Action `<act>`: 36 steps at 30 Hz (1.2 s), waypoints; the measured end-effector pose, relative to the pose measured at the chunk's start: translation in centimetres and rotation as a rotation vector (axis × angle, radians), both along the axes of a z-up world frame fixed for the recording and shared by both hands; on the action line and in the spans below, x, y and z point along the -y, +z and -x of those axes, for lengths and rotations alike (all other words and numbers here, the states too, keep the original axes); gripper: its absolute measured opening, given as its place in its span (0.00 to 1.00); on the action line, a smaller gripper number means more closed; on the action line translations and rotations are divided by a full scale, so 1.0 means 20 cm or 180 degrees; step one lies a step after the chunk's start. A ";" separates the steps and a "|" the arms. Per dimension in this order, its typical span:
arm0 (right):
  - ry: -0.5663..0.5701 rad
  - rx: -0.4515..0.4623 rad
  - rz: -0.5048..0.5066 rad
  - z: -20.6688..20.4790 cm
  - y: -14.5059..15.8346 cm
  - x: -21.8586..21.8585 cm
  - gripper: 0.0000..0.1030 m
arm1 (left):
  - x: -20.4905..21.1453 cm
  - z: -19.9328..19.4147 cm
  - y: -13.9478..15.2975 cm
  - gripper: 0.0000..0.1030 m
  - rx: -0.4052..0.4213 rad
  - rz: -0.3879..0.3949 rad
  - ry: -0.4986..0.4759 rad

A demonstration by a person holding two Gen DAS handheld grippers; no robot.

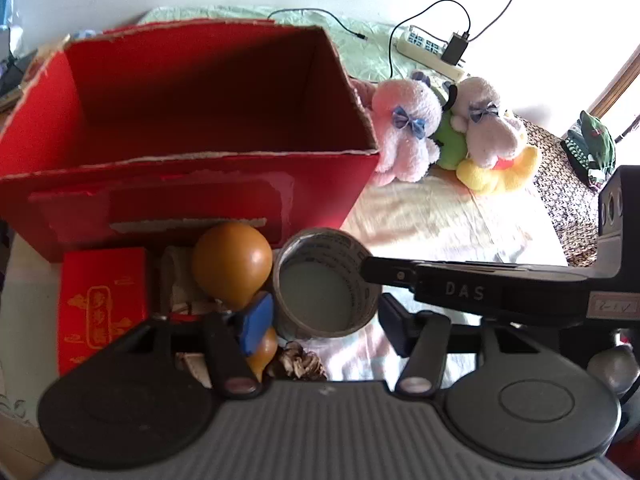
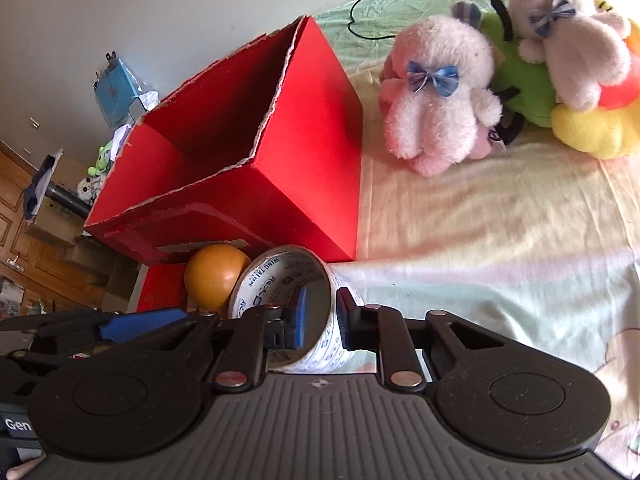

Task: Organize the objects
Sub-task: 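Grasp the white printed tape roll with the right gripper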

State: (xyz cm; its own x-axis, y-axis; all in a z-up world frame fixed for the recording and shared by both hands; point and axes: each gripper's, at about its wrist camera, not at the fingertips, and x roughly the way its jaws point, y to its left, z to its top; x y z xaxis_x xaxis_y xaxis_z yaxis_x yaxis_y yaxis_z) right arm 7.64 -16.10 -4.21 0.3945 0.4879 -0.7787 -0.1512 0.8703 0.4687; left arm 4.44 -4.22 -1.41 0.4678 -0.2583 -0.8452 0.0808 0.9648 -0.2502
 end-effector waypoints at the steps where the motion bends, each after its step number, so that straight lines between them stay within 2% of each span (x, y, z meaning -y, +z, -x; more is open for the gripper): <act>1: -0.0005 -0.0005 0.0018 -0.01 0.00 0.00 0.18 | -0.01 -0.01 -0.01 0.56 -0.0022 0.0007 0.0000; 6: -0.0043 -0.0092 0.0039 -0.05 -0.05 -0.01 0.18 | -0.03 -0.05 -0.06 0.56 -0.0169 0.0103 -0.0055; 9: -0.0052 -0.0133 0.0034 -0.05 -0.07 0.00 0.15 | -0.02 -0.09 -0.10 0.49 -0.0259 0.0136 -0.0134; 13: -0.0070 -0.0102 0.0017 -0.03 -0.05 0.01 0.14 | 0.00 -0.10 -0.12 0.47 -0.0206 -0.0010 -0.0146; 18: -0.0116 -0.0064 0.0083 0.00 -0.04 0.03 0.15 | -0.01 -0.11 -0.12 0.42 -0.0158 -0.0022 -0.0190; 26: -0.0251 0.0150 0.0189 0.09 0.02 0.09 0.10 | 0.03 -0.14 -0.18 0.43 -0.0230 0.0000 -0.0515; 27: -0.0266 0.0172 0.0238 0.10 0.02 0.09 0.10 | 0.05 -0.14 -0.19 0.40 -0.0219 -0.0042 -0.0545; 28: -0.0284 0.0189 0.0297 0.10 0.02 0.09 0.10 | 0.06 -0.14 -0.20 0.33 -0.0224 -0.0085 -0.0571; 29: -0.0322 0.0198 0.0361 0.12 0.01 0.09 0.10 | 0.08 -0.15 -0.22 0.21 -0.0248 -0.0143 -0.0588; 30: -0.0356 0.0200 0.0382 0.13 0.01 0.10 0.10 | 0.09 -0.15 -0.23 0.16 -0.0270 -0.0180 -0.0589; 32: -0.0427 0.0207 0.0336 0.14 0.03 0.12 0.11 | 0.09 -0.15 -0.22 0.15 -0.0261 -0.0179 -0.0682; 36: -0.0534 0.0381 0.0296 0.20 0.13 0.17 0.11 | 0.14 -0.11 -0.10 0.13 -0.0006 -0.0204 -0.0815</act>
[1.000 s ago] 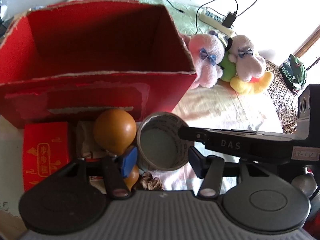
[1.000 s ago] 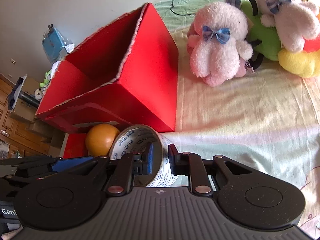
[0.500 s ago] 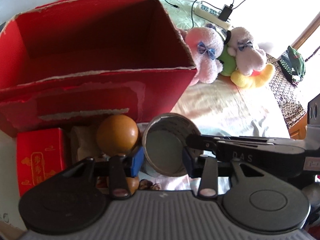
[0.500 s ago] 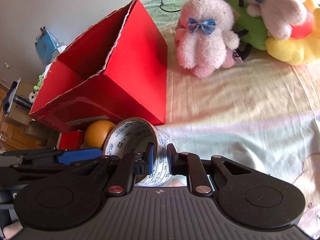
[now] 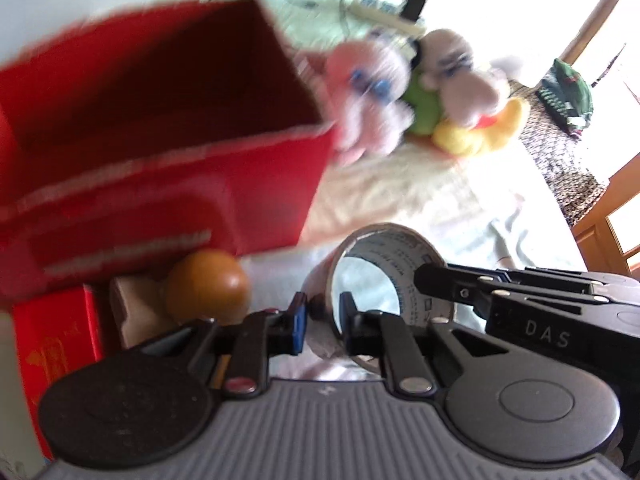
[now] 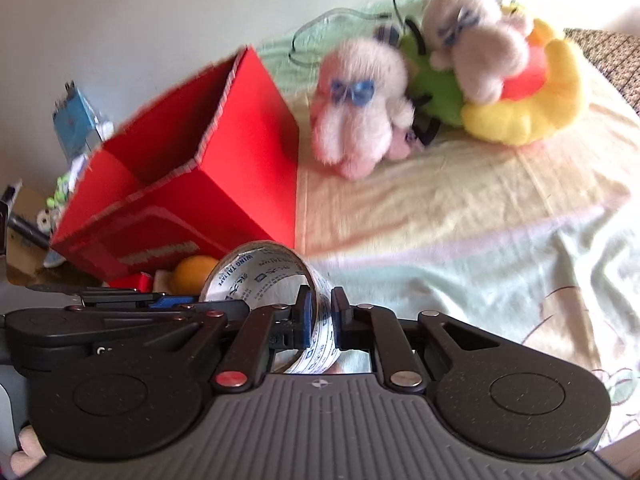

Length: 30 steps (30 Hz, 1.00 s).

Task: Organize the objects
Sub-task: 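Grasp the white printed tape roll with the right gripper, then lift the tape roll and carry it over the red box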

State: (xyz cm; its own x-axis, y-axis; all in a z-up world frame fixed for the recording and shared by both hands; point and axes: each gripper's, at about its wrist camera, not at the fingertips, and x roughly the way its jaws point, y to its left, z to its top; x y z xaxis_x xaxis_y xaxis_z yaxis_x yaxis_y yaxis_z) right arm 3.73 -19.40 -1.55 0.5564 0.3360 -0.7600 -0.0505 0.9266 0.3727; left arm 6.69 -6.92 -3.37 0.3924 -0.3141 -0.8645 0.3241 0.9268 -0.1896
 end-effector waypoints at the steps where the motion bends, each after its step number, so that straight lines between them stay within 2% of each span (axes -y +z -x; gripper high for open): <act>1: -0.0022 0.0065 0.0012 0.01 0.04 0.00 0.11 | 0.01 0.01 0.04 0.13 0.0071 0.0006 -0.0034; 7: -0.0050 0.0651 0.0015 0.02 0.33 -0.01 0.12 | -0.02 0.03 0.34 0.13 0.0555 0.0187 -0.0118; 11: 0.0062 0.1169 0.0043 -0.04 0.49 -0.09 0.12 | -0.12 0.00 0.55 0.11 0.0904 0.0298 -0.0075; 16: 0.0322 0.1390 0.0107 -0.24 0.57 -0.27 0.12 | -0.32 -0.12 0.68 0.10 0.1136 0.0316 0.0108; 19: 0.0484 0.1285 0.0168 -0.39 0.53 -0.40 0.12 | -0.44 -0.26 0.64 0.10 0.1081 0.0253 0.0234; 24: 0.0716 0.0916 0.0445 -0.63 0.37 -0.62 0.12 | -0.63 -0.49 0.41 0.10 0.0617 0.0145 0.0394; 30: 0.0864 0.0746 0.0751 -0.71 0.24 -0.78 0.11 | -0.67 -0.70 0.15 0.10 0.0188 0.0029 0.0486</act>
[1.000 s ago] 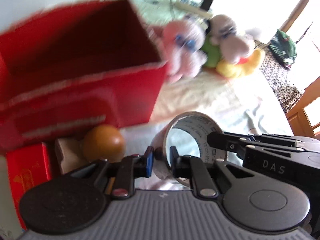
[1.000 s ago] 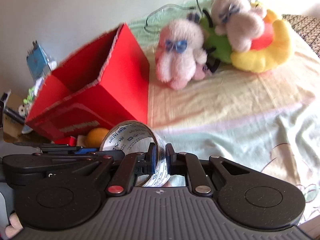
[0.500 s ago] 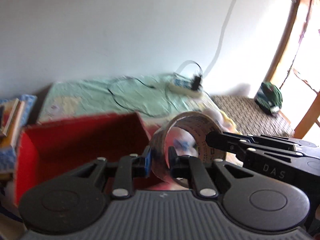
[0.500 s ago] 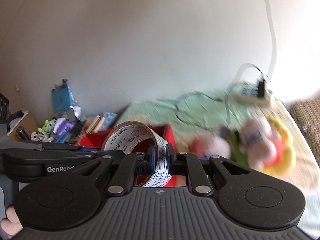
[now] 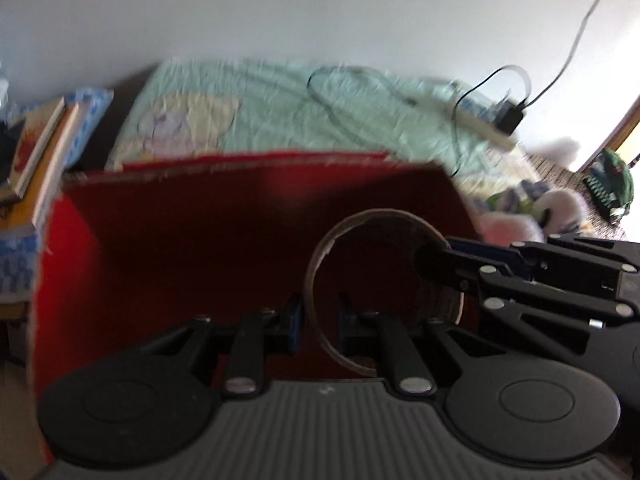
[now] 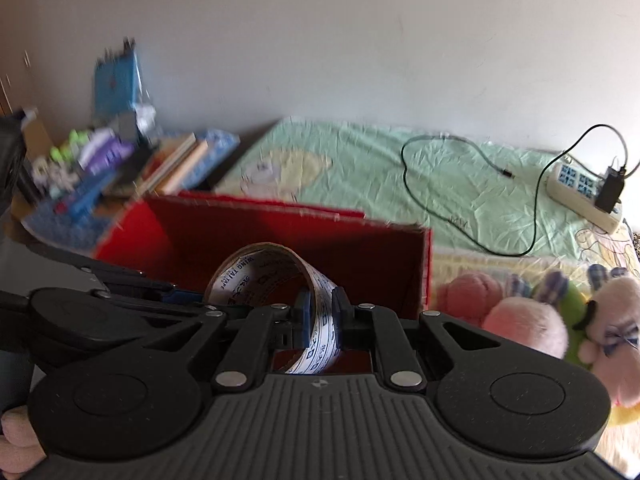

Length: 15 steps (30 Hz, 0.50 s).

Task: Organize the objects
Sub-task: 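Lift the tape roll and carry it over the red box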

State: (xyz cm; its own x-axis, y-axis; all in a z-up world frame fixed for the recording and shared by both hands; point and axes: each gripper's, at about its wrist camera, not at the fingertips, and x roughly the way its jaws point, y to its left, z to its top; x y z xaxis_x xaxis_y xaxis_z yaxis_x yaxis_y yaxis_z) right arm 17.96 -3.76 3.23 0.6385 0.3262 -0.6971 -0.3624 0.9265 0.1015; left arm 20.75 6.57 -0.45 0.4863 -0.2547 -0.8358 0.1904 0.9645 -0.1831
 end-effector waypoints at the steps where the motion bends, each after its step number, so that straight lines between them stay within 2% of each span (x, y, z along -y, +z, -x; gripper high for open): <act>1: -0.0013 -0.0060 0.0025 -0.02 -0.02 0.00 0.11 | 0.00 -0.02 -0.01 0.10 -0.0082 0.0029 0.0010; 3: -0.0062 -0.0180 0.0074 -0.06 -0.06 0.00 0.11 | -0.01 -0.07 -0.06 0.10 -0.0263 0.0075 0.0040; 6: -0.0136 -0.0245 0.0136 -0.09 -0.10 0.01 0.11 | -0.01 -0.12 -0.11 0.10 -0.0399 0.0087 0.0039; 13: -0.0280 -0.0196 0.0261 -0.10 -0.12 0.01 0.10 | 0.00 -0.17 -0.17 0.17 -0.0575 0.0106 0.0015; 15: -0.0307 -0.0183 0.0246 -0.09 -0.11 0.01 0.14 | 0.00 -0.17 -0.17 0.17 -0.0586 0.0103 0.0007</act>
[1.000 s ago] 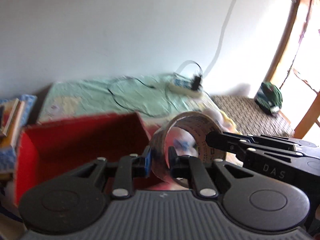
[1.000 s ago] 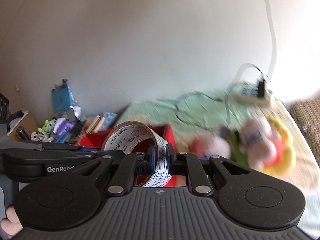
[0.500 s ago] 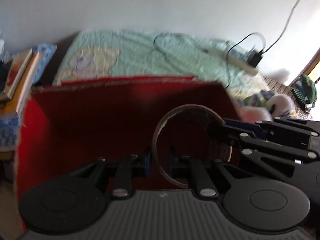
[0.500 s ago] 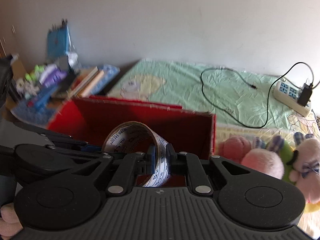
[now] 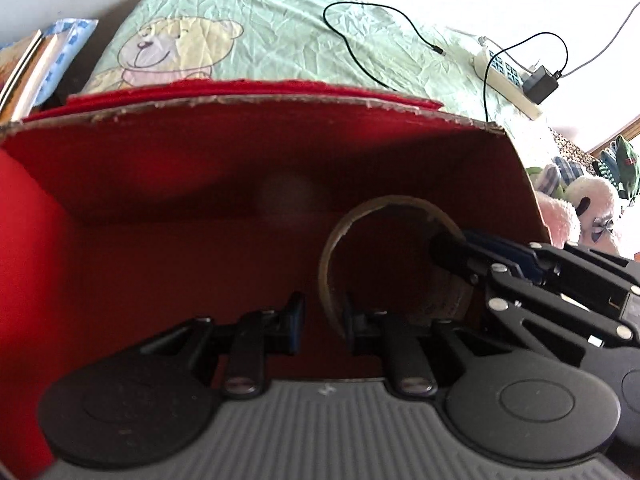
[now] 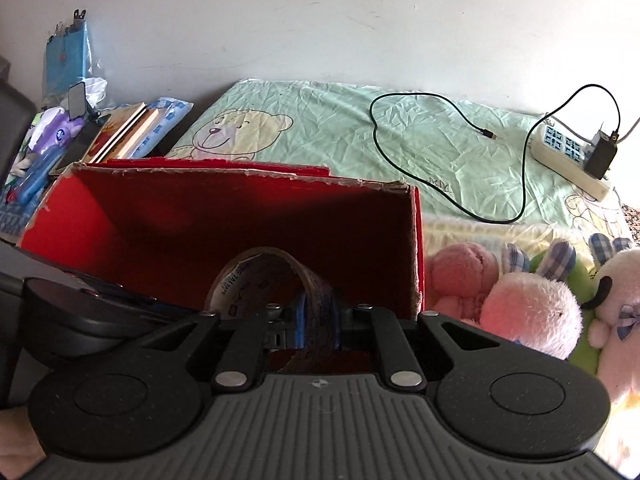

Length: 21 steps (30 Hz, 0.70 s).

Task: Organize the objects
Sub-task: 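Lift the tape roll and carry it over the red box, then lower the tape roll into the red box and open the right gripper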

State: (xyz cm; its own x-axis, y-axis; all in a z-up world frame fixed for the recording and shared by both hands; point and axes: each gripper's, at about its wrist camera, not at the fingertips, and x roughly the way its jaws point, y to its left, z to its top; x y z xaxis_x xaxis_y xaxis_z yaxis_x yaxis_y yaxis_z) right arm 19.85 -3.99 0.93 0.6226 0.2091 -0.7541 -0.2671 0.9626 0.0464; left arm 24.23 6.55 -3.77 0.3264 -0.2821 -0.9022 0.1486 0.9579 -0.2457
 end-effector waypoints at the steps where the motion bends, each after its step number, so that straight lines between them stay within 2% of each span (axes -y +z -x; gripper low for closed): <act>1: -0.0021 0.0021 -0.0003 0.00 0.00 0.00 0.15 | 0.00 0.00 0.00 0.19 0.0010 -0.0034 -0.0007; 2: -0.0060 0.0039 -0.0006 0.00 0.01 0.01 0.18 | 0.01 0.00 0.00 0.23 0.0023 -0.0043 -0.0010; 4: -0.0108 0.0067 -0.0070 0.00 0.02 0.03 0.24 | 0.01 0.01 0.00 0.22 0.0029 -0.0093 -0.0018; 9: -0.0201 -0.0032 -0.0325 0.00 0.04 0.08 0.24 | -0.03 0.02 0.03 0.23 0.0139 -0.0091 -0.0027; 13: -0.0106 -0.0133 -0.0560 0.05 0.07 0.08 0.24 | -0.13 0.06 0.11 0.23 0.0412 -0.0242 0.0078; 16: 0.0181 -0.0440 -0.0827 0.05 0.07 0.04 0.24 | -0.20 0.07 0.14 0.22 0.0597 -0.0532 0.0202; 18: 0.0290 -0.0655 -0.0956 0.04 0.05 -0.01 0.24 | -0.24 0.06 0.14 0.22 0.0616 -0.0680 0.0281; 21: 0.0316 -0.0843 -0.0948 0.02 -0.01 -0.09 0.24 | -0.28 0.04 0.11 0.22 0.0586 -0.0832 0.0344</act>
State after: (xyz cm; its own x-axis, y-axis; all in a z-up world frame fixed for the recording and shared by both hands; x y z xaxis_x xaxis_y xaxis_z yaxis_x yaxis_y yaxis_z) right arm 19.54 -2.10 0.83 0.3808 0.4918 -0.7830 -0.2994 0.8668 0.3988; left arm 23.42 12.06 -1.60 0.5060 -0.0037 -0.8626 0.0616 0.9976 0.0319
